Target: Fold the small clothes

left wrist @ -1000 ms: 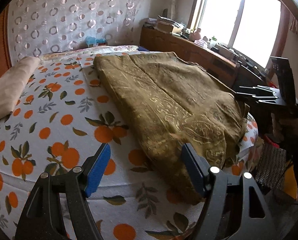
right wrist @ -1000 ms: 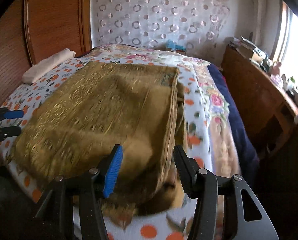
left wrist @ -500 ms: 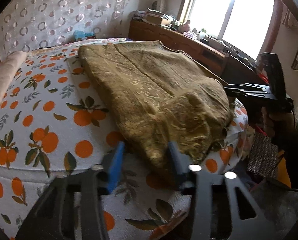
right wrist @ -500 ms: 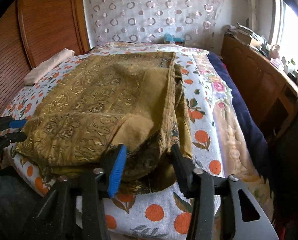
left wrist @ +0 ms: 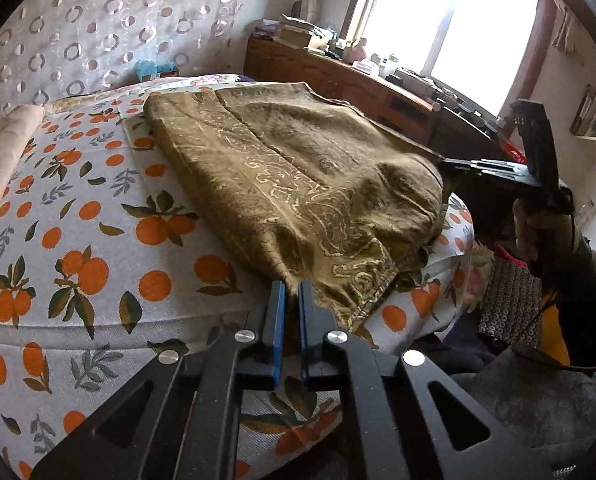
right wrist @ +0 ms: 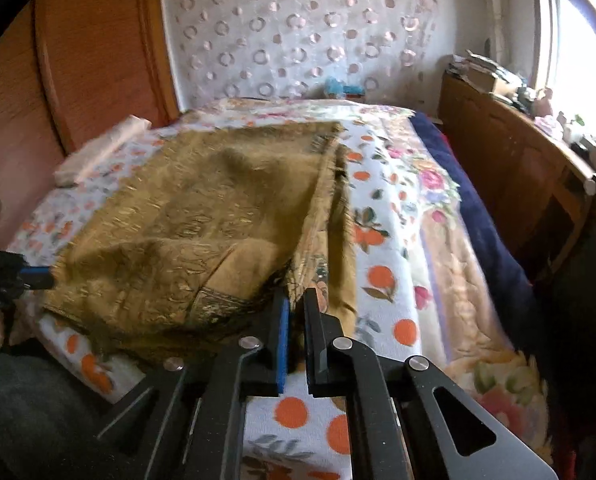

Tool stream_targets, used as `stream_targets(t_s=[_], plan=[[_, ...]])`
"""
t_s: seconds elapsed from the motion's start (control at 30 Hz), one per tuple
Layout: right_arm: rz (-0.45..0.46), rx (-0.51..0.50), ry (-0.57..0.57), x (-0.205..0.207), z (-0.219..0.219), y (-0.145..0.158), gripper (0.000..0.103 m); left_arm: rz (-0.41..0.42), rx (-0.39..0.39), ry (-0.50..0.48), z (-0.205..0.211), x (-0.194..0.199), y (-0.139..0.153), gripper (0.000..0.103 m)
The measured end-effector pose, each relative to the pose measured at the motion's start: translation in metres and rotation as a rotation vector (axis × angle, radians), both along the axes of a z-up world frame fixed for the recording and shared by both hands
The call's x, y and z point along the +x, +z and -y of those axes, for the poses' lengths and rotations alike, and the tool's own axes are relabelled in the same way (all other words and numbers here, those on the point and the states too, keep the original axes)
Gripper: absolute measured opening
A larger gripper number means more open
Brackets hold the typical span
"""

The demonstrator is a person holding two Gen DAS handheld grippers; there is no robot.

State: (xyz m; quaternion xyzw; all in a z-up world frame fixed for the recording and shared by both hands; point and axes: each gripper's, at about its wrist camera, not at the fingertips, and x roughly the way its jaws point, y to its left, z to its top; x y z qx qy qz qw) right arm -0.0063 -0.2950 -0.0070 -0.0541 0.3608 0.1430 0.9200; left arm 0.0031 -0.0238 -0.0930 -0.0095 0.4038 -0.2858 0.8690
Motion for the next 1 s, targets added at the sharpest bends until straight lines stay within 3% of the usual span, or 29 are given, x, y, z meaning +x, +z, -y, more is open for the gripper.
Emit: stream_targets(t_s=[0.03,0.33,0.43,0.77,0.8,0.87,1.0], plan=[[-0.003,-0.009,-0.005,0.001,-0.001,-0.001,0.005,-0.003,0.000,0.003,-0.001,0.001,-0.001,0.007],[0.041,0.005,0.015,-0.001,-0.013,0.008,0.041,-0.043,0.016,0.024,0.001,0.010,-0.008,0.010],[0.048,0.001,0.037,-0.004,-0.019,0.007,0.049,-0.043,0.017,0.024,0.001,0.010,-0.010,0.010],[0.023,-0.014,0.140,-0.006,-0.053,-0.009,0.062,-0.039,0.008,0.005,0.004,0.012,-0.009,0.020],[0.018,-0.013,0.149,-0.005,-0.056,-0.011,0.063,-0.037,0.000,-0.006,0.005,0.012,-0.009,0.019],[0.005,-0.013,0.160,-0.003,-0.060,-0.016,0.063,-0.021,-0.006,-0.035,0.008,0.010,-0.005,0.006],[-0.005,-0.007,0.170,-0.001,-0.064,-0.020,0.066,0.035,-0.016,-0.043,0.012,0.009,0.013,0.003]])
